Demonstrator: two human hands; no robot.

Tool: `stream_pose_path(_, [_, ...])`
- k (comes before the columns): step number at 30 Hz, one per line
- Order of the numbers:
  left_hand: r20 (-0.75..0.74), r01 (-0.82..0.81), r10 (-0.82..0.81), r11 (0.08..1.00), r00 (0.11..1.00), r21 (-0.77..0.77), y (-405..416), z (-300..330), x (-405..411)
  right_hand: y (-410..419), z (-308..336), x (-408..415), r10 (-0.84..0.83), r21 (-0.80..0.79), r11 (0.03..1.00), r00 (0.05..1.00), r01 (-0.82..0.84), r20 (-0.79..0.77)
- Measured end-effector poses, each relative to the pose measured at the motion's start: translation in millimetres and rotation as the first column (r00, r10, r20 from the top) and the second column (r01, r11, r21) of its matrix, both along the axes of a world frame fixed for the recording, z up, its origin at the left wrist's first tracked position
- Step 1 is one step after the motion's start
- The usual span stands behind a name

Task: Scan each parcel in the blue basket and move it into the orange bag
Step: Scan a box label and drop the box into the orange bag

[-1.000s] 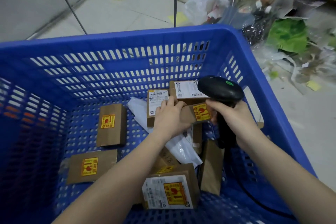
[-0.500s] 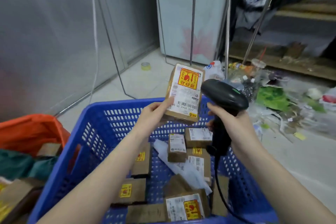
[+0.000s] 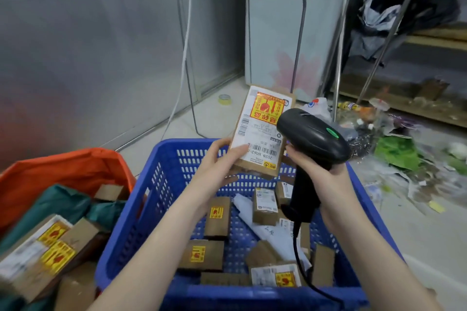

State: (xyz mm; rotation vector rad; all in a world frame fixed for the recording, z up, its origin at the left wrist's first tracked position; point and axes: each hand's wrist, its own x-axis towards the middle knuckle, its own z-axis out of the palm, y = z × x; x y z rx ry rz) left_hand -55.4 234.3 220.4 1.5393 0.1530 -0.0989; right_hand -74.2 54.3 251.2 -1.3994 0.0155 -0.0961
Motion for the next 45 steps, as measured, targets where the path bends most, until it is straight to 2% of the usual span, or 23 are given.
stream_pose_path(2, [0.006,-0.009,0.009,1.0,1.0,0.002,1.5,-2.7,0.1,-1.2,-5.9,2.9,0.017,-0.037,0.999,1.0,-0.018,-0.017])
stream_pose_path(7, [0.035,-0.155,0.155,0.988,0.987,-0.009,10.0,-10.1,7.3,-1.9,-11.0,13.1,0.098,-0.163,0.981,0.992,-0.109,-0.075])
stream_pose_path(12, [0.059,-0.236,0.238,0.971,0.969,-0.037,24.9,-17.5,13.0,-1.9,-15.3,14.6,0.151,-0.214,0.961,0.98,-0.177,-0.132])
stream_pose_path(25, [0.107,-0.233,0.219,0.961,0.97,0.147,26.4,-16.4,7.0,1.2,-11.8,13.9,0.179,-0.355,0.906,0.969,-0.229,-0.17])
stream_pose_path(30, [0.113,-0.221,0.207,0.967,0.972,0.129,26.1,-13.6,6.3,-2.0,-15.9,17.6,0.123,-0.437,0.883,0.984,-0.169,-0.131])
stream_pose_path(45, [0.096,-0.229,0.219,0.967,0.971,0.111,33.9,-14.7,8.2,-8.3,-20.2,20.2,0.069,-0.46,0.882,0.994,-0.102,-0.089])
